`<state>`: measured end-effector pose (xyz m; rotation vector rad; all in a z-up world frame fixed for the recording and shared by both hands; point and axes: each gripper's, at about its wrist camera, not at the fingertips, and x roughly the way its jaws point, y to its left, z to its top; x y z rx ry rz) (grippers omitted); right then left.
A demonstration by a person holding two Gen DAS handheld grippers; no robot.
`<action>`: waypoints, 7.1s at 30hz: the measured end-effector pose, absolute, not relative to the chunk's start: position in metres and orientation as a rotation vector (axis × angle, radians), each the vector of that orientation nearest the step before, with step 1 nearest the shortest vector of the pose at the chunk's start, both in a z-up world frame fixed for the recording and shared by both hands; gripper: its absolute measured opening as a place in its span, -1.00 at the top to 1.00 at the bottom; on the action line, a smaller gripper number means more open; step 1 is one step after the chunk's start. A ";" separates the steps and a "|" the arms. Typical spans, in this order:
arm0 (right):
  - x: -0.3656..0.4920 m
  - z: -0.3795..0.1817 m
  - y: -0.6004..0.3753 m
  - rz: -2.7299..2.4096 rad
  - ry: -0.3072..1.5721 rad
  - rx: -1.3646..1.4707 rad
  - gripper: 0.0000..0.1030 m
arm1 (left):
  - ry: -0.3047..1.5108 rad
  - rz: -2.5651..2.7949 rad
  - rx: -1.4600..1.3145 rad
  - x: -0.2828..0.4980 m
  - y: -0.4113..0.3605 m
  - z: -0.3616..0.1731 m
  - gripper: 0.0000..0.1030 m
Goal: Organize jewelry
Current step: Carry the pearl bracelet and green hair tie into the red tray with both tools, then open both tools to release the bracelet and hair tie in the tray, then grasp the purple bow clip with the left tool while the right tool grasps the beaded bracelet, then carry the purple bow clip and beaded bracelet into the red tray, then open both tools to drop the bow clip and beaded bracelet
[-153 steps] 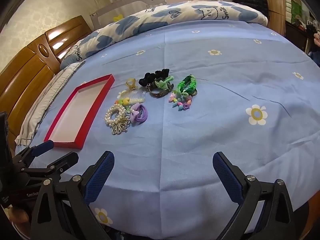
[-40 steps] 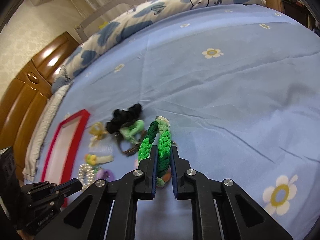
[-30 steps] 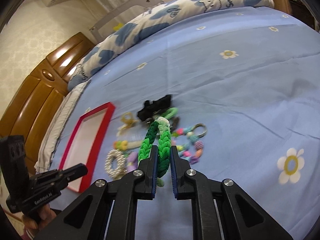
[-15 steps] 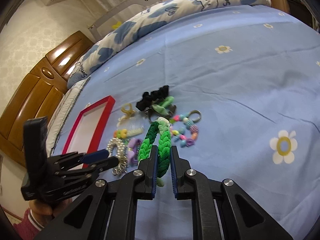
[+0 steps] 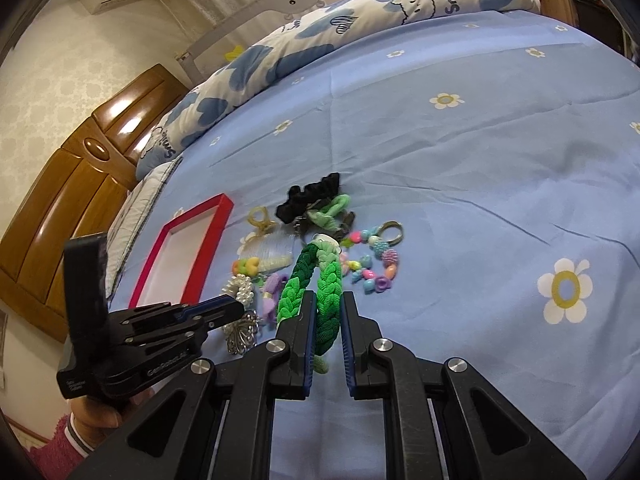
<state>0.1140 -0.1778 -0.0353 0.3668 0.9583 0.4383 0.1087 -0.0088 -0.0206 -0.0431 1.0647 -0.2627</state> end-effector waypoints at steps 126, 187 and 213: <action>0.171 -0.091 -0.177 0.319 1.035 0.217 0.53 | 1.180 -0.283 -0.186 0.150 -0.047 -0.057 0.72; 0.155 -0.028 0.083 0.886 1.023 0.234 0.76 | 1.040 0.156 -0.359 0.100 0.220 -0.028 0.78; 0.171 -0.069 0.085 0.809 1.137 0.181 0.49 | 1.120 0.184 -0.384 0.109 0.225 -0.051 0.38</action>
